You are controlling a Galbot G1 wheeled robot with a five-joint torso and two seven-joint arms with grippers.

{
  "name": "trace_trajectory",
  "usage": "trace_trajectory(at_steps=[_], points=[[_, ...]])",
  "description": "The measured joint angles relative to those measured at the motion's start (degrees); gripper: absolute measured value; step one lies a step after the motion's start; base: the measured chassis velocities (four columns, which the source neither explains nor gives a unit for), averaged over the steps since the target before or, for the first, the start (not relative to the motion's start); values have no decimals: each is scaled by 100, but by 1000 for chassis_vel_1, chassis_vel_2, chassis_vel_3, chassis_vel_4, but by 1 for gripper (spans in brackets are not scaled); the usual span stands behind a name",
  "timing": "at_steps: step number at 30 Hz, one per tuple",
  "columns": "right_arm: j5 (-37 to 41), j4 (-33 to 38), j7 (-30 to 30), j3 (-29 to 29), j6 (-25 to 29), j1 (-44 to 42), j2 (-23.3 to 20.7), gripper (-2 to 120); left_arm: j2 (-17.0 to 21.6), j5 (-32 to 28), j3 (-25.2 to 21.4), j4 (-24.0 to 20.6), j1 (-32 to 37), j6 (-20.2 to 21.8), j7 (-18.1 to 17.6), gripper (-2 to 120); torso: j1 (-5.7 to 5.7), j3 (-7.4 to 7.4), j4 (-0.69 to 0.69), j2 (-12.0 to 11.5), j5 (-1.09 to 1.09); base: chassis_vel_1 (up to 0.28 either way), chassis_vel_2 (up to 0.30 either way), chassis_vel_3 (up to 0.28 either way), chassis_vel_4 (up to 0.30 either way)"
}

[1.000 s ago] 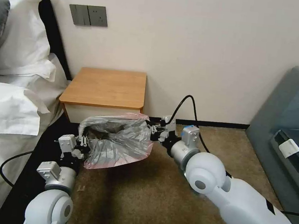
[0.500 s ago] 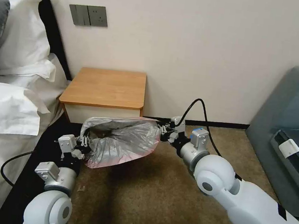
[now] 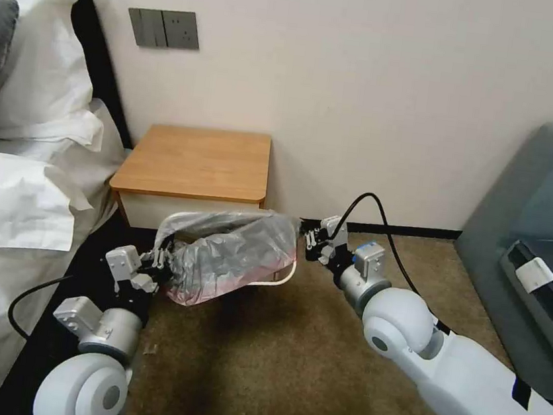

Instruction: Pick up the garbage bag from the table and place it over the trash can.

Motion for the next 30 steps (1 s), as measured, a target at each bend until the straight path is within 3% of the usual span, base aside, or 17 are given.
trace_trajectory(at_steps=[18,30], points=[[-1063,-304,-244,-179,234,-174,-73,0,-172,-265,-72,-2,-208,121,-247,8,0,0,0,0,0,0,0,0,0],[-1473,-71,-387,-307,348,-424,-207,0,-370,-485,-125,8,-537,203,-394,8,0,0,0,0,0,0,0,0,0]])
